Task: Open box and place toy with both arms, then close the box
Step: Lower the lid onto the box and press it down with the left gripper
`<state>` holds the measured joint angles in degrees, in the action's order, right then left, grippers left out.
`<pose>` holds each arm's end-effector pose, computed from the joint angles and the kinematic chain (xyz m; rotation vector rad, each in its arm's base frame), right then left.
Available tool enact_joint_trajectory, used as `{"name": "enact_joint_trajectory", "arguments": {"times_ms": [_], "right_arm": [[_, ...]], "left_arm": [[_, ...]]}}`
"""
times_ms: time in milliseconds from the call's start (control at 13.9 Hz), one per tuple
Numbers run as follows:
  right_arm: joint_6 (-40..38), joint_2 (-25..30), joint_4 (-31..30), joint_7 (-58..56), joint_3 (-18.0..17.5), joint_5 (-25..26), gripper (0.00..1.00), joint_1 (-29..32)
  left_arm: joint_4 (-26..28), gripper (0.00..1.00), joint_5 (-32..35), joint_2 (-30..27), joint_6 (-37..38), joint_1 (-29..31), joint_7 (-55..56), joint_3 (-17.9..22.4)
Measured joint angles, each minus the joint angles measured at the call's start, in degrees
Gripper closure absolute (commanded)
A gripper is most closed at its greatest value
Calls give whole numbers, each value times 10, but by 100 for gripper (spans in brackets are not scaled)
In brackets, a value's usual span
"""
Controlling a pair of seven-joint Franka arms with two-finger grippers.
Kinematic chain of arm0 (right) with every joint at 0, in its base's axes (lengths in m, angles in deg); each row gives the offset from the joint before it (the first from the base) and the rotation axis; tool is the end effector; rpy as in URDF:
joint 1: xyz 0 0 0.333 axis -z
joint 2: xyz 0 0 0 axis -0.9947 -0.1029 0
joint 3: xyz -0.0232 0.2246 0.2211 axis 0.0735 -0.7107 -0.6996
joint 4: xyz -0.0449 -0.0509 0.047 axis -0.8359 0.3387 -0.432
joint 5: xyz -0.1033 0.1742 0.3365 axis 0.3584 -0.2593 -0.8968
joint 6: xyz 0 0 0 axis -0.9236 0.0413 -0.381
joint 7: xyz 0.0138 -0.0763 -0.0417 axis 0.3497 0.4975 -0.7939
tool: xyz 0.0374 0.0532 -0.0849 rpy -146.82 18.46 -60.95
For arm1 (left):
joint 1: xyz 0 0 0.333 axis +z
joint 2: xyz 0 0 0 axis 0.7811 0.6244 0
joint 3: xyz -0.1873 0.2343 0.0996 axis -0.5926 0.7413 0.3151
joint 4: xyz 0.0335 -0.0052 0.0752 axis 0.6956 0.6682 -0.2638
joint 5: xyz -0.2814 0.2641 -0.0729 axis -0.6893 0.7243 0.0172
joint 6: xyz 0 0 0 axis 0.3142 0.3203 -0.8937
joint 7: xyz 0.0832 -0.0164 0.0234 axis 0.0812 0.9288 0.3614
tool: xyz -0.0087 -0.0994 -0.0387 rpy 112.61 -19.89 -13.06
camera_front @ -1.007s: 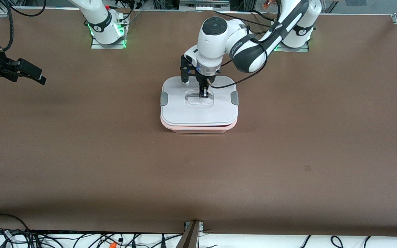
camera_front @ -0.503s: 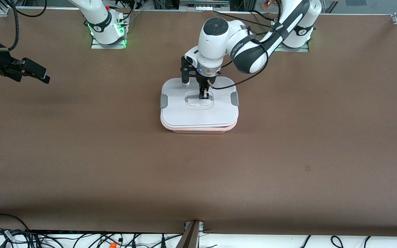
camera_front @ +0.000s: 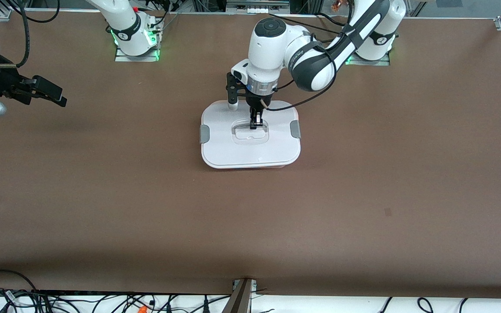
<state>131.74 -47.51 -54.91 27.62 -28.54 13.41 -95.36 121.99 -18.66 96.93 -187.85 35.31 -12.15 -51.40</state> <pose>0.5579 0.0361 0.6185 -3.0659 0.1354 0.0911 0.4448 -0.4884 0.3565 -2.2721 2.0216 -0.4004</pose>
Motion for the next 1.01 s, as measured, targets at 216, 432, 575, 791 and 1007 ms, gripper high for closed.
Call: {"name": "enact_joint_trajectory", "arguments": {"times_ms": [216, 432, 575, 791, 1007], "right_arm": [[0, 0, 0, 0, -2, 0, 0, -1], [0, 0, 0, 0, -6, 0, 0, -2], [0, 0, 0, 0, -10, 0, 0, -2], [0, 0, 0, 0, -15, 0, 0, -2], [0, 0, 1, 0, -16, 0, 0, -2]], "left_arm": [[2, 100, 0, 4, 0, -1, 1, 0], [4, 100, 0, 6, 0, -1, 1, 0], [4, 100, 0, 7, 0, -1, 1, 0], [6, 100, 1, 7, 0, -1, 1, -1], [7, 100, 1, 7, 0, -1, 1, -1]]}}
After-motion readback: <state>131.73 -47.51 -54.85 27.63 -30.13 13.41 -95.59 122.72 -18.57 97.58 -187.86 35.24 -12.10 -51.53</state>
